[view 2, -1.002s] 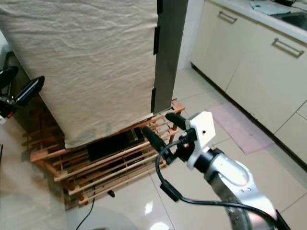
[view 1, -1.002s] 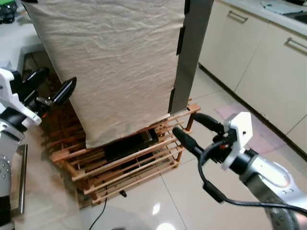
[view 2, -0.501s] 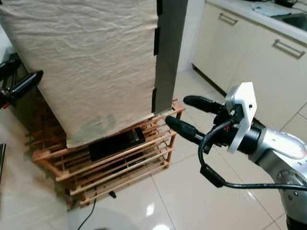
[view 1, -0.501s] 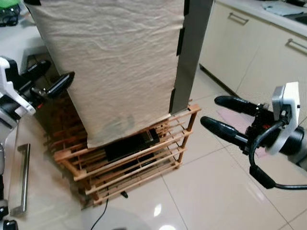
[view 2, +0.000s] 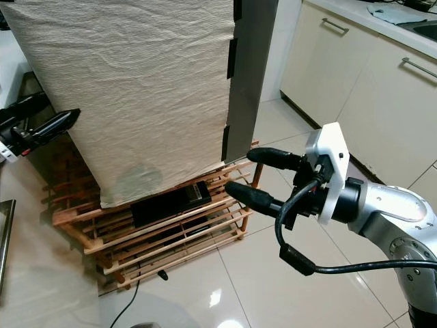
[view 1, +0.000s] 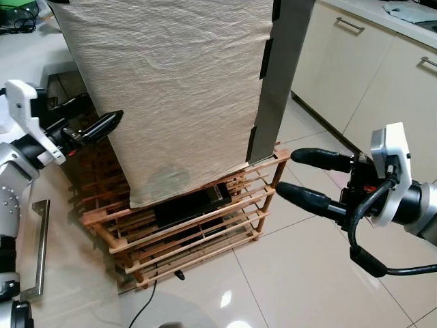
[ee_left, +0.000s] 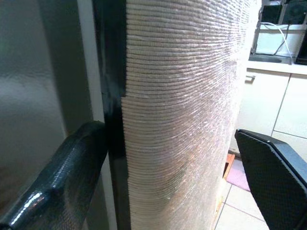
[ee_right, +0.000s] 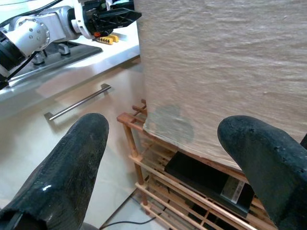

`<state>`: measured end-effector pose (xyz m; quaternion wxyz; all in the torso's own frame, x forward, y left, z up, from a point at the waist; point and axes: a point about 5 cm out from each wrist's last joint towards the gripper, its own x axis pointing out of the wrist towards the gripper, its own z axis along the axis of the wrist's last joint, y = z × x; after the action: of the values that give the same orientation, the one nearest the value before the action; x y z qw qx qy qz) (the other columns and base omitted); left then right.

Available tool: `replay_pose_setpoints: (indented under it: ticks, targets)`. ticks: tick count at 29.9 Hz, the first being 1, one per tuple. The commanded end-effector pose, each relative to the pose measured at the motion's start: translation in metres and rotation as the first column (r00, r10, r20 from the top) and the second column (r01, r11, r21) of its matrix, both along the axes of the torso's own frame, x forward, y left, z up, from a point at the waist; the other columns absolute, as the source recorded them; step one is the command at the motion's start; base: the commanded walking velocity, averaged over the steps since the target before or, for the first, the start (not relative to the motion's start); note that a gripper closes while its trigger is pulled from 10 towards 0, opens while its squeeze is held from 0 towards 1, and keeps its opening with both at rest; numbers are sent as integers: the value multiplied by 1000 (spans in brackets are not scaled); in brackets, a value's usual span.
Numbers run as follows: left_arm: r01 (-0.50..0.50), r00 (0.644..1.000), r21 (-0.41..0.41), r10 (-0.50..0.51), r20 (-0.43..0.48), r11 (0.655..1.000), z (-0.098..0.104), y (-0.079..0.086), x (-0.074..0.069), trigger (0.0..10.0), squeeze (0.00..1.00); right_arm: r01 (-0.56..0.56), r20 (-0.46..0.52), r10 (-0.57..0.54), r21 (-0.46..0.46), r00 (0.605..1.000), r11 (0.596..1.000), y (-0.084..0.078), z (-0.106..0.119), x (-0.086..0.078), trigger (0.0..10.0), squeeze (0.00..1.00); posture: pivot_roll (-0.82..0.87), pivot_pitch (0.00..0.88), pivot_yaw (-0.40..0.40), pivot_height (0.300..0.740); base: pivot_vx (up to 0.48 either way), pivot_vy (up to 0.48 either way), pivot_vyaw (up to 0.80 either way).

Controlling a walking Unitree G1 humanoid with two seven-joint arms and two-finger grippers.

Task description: Restocking fridge

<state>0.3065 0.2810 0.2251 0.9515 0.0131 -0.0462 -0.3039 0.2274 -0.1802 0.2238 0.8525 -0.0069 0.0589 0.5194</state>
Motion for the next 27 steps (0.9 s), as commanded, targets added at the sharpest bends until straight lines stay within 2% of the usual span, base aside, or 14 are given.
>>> replay_pose_setpoints:
  ticks: [1, 5, 8, 10, 12, 13, 15, 17, 18, 20, 22, 23, 24, 27]
  targets:
    - [49, 999, 46, -49, 4, 998, 3, -9, 3, 10000, 0, -9, -2, 9, -14, 1000, 1000, 0, -1, 0, 10000, 0, 12, 0, 11, 740, 0, 0, 0]
    - [153, 988, 84, -154, 3, 985, 5, -24, 2, 10000, 0, 9, 19, -9, -41, 1000, 999, 0, -6, 0, 10000, 0, 9, 0, 15, 740, 0, 0, 0]
    - [188, 982, 87, -189, 3, 978, 6, -28, -1, 10000, 0, 16, 26, -15, -51, 1000, 999, 0, -8, -1, 10000, 0, 6, 0, 18, 740, 0, 0, 0]
    - [256, 967, 55, -256, -2, 965, 10, -33, -9, 10000, 0, 24, 27, -23, -65, 999, 998, -1, -12, -4, 10000, 0, 5, 0, 20, 740, 0, 0, 0]
    - [349, 936, 30, -347, -50, 937, 11, -35, -23, 10000, 0, 34, 20, -32, -86, 999, 996, -4, -17, -8, 10000, 0, 4, 0, 22, 740, 0, 0, 0]
    - [394, 916, 5, -393, -78, 919, 12, -36, -29, 10000, 0, 37, 16, -36, -94, 999, 995, -6, -19, -10, 10000, 0, 4, 0, 23, 740, 0, 0, 0]
    - [473, 872, -126, -484, -69, 872, 22, -36, -41, 10000, 0, 41, -1, -42, -110, 999, 993, -10, -23, -15, 10000, 0, 1, 0, 24, 740, 0, 0, 0]
    - [530, 841, -221, -540, 19, 818, 38, -34, -51, 10000, 0, 53, -17, -56, -131, 998, 990, -15, -28, -19, 10000, 0, -1, 0, 27, 740, 0, 0, 0]
    - [517, 853, -261, -515, 81, 815, 49, -30, -52, 10000, 0, 63, -29, -68, -139, 997, 988, -20, -31, -23, 10000, 0, -1, 0, 27, 740, 0, 0, 0]
    - [461, 887, -312, -443, 130, 831, 55, -17, -52, 10000, 0, 90, -49, -99, -151, 994, 984, -27, -36, -28, 10000, 0, 1, 0, 25, 740, 0, 0, 0]
    - [391, 920, -309, -377, 107, 867, 47, -5, -53, 10000, 0, 114, -68, -126, -154, 990, 982, -33, -40, -34, 10000, 0, 3, 0, 23, 740, 0, 0, 0]
    - [391, 920, -309, -377, 107, 867, 47, -5, -53, 10000, 0, 114, -68, -126, -154, 990, 982, -33, -40, -34, 10000, 0, 3, 0, 23, 740, 0, 0, 0]
    - [335, 942, -318, -327, 79, 887, 43, 1, -52, 10000, 0, 117, -71, -130, -161, 989, 980, -34, -42, -36, 10000, 0, 3, 0, 24, 740, 0, 0, 0]
    - [232, 972, -363, -232, 42, 902, 34, 14, -50, 10000, 0, 138, -86, -153, -162, 984, 977, -37, -46, -40, 10000, 0, 3, 0, 23, 740, 0, 0, 0]
